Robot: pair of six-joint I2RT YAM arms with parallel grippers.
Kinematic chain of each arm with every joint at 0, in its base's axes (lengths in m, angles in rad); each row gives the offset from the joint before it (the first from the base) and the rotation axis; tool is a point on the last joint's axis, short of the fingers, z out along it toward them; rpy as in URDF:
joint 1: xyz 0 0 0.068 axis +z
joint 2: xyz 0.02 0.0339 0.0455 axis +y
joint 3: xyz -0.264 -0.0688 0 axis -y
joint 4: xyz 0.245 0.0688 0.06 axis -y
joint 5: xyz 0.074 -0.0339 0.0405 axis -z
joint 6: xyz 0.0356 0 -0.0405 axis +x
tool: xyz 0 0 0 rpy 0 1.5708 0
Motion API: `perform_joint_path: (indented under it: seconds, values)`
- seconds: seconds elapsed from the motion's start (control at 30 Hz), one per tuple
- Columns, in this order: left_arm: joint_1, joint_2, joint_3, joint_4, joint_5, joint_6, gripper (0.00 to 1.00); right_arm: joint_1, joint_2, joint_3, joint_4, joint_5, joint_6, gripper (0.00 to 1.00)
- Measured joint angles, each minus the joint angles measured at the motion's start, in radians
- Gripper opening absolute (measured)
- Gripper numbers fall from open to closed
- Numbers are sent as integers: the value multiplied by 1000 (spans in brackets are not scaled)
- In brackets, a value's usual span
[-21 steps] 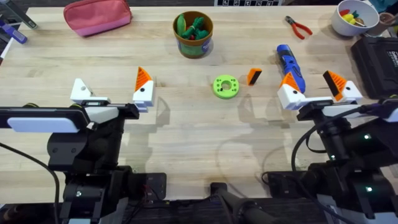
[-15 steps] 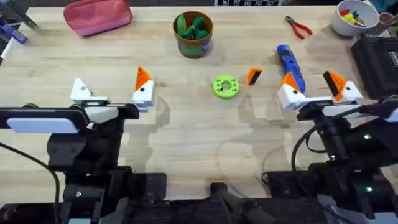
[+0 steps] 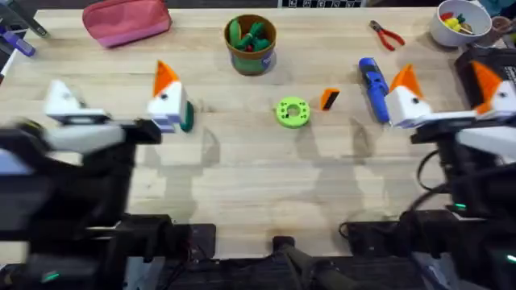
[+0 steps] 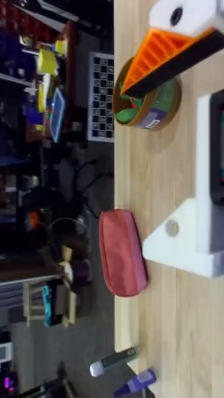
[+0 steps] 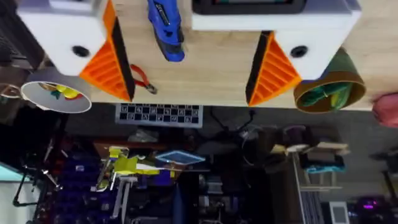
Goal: Pick up the gripper from the table and insert it into the empty holder that is missing its gripper. Then pick up a screw, insert it into the mounting hole, and use the screwdriver to tighten it. Finally, clean up the table by picking up the vegetable and placing it into the bucket.
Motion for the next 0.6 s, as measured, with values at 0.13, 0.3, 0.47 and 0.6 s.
perform_joint_path:
  seconds: [0.13, 0.3, 0.47, 0.6]
  values:
    - [0, 179, 221, -155, -20, 12, 985, 0, 105, 195, -184, 0, -6, 992]
    - [0, 466, 483, -401, -27, 45, 986, 0, 326, 457, -434, 0, -31, 992]
    - [0, 717, 690, -596, -27, 56, 985, 0, 586, 695, -673, 0, -43, 990]
    - [0, 865, 809, -743, -26, 60, 986, 0, 774, 841, -865, 0, -47, 991]
